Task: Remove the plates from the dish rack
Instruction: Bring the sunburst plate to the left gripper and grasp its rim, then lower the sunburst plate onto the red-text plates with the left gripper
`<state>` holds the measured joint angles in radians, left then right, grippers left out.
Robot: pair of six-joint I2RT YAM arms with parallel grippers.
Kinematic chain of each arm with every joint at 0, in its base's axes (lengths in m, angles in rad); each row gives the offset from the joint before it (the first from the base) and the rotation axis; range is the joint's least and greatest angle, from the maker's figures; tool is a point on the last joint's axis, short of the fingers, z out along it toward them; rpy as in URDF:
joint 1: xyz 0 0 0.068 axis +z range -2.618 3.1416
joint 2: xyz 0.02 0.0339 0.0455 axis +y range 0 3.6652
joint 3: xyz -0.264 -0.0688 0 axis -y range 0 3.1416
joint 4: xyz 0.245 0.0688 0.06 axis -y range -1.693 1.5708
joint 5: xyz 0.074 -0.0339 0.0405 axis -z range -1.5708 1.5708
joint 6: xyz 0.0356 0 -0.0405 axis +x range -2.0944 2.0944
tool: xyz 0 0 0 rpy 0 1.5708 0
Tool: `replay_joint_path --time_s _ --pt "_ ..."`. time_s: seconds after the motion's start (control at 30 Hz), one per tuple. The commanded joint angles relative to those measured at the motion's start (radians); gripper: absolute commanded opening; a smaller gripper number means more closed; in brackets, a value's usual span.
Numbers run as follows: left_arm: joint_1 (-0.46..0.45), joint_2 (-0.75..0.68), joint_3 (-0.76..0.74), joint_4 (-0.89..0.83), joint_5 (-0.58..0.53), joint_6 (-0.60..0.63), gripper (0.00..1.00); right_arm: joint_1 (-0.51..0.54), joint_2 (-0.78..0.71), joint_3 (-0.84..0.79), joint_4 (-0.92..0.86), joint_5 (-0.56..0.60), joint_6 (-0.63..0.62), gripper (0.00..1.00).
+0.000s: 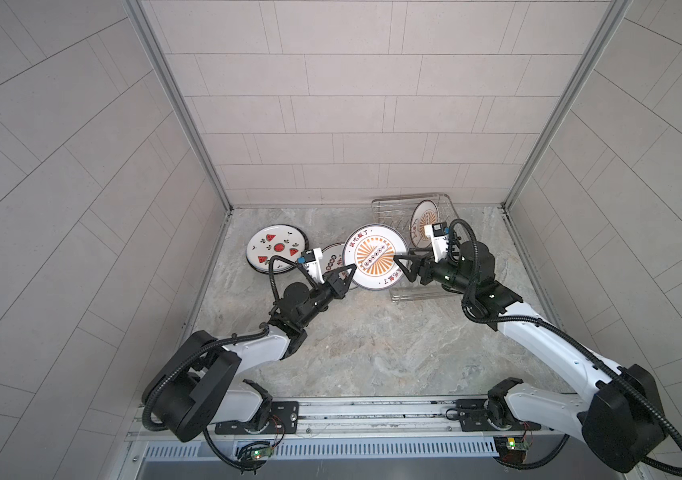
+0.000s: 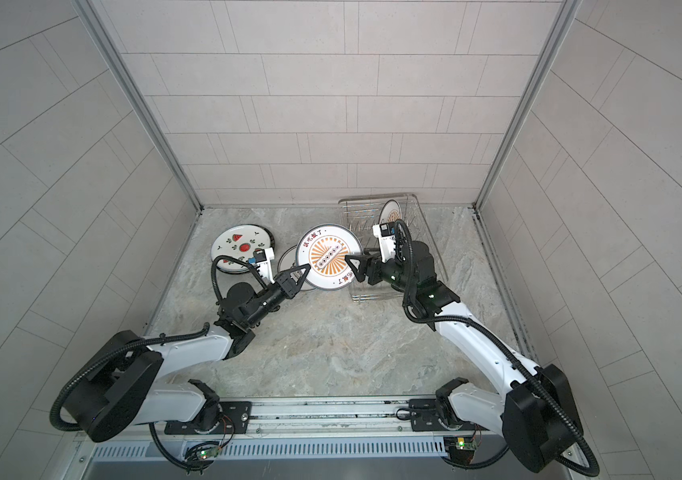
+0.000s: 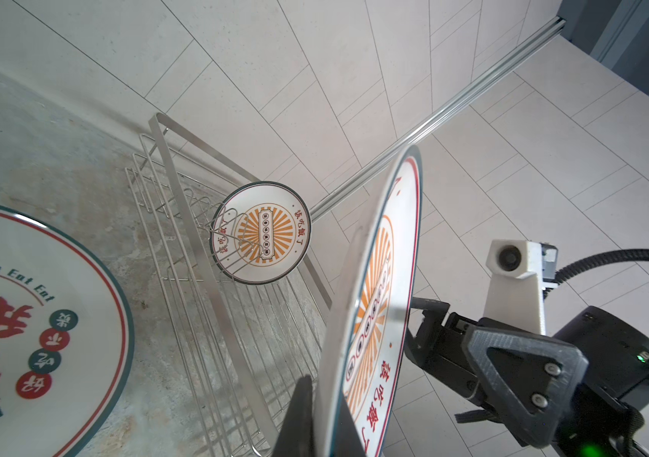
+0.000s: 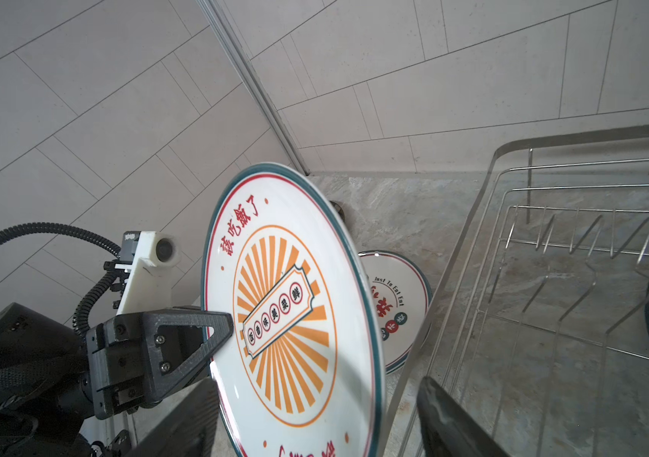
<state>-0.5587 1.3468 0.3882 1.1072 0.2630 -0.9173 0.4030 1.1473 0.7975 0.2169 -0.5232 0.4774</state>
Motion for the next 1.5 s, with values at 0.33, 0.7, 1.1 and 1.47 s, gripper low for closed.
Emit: replay_joint_path --time_s 0.33,0.7,1.1,1.47 --pt "0.032 -0.039 -0.014 0.0 -0.089 -0.013 0.0 0.042 0.012 0.055 -0.079 0.128 -0.054 1.0" --pt "0.098 -0.133 -0.025 -0.229 -0.168 0.0 0.0 0.194 0.043 0.12 -0.139 0.29 -0.179 0.99" --pt "0.131 -0.071 0.06 -0.491 -0.25 -0.117 0.0 0.266 0.17 0.192 -0.167 0.341 -0.226 0.97" --pt "0.131 0.03 0.177 -0.653 -0.348 -0.125 0.0 0.323 0.302 0.295 -0.268 0.382 -0.325 0.93"
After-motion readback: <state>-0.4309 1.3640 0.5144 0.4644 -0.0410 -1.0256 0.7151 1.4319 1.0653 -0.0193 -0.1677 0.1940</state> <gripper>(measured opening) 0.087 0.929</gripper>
